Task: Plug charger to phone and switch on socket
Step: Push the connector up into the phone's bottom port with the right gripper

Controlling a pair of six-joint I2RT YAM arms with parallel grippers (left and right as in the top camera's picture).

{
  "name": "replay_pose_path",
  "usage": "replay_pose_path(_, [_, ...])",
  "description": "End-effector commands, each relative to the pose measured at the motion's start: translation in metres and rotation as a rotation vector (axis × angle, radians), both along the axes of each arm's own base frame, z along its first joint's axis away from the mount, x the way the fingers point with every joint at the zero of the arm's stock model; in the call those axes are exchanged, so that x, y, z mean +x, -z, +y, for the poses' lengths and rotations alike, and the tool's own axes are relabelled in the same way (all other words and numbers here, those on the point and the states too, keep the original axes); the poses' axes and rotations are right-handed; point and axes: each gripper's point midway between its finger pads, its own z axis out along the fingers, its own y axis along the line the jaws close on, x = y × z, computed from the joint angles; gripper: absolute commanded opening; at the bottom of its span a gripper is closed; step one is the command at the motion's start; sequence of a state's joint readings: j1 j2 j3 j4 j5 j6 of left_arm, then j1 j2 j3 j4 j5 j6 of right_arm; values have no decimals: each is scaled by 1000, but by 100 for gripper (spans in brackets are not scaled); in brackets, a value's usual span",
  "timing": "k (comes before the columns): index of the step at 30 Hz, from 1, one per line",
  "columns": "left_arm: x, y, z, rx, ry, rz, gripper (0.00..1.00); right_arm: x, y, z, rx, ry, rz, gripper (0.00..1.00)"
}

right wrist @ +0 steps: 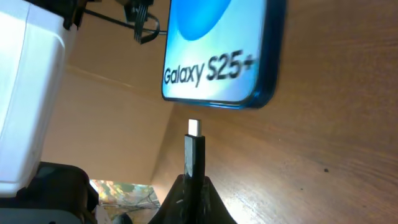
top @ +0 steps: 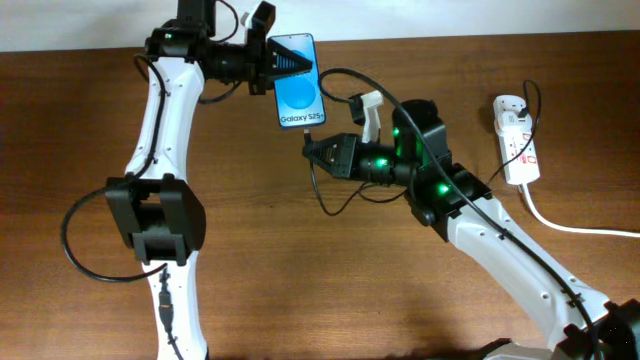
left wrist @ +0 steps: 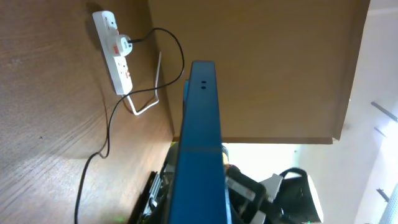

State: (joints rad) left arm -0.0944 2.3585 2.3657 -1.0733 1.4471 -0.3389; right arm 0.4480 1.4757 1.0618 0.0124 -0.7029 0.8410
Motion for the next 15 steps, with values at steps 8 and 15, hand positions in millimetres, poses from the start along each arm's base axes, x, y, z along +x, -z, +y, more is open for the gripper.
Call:
replay_pose_path(8, [-7,-12,-10,-31,34,7,0,5,-3,1,-2,30,-7,4])
replay_pose_path(15, [-10,-18,-10,-68,57,-8,0,6,-6,2,5,30,-21,4])
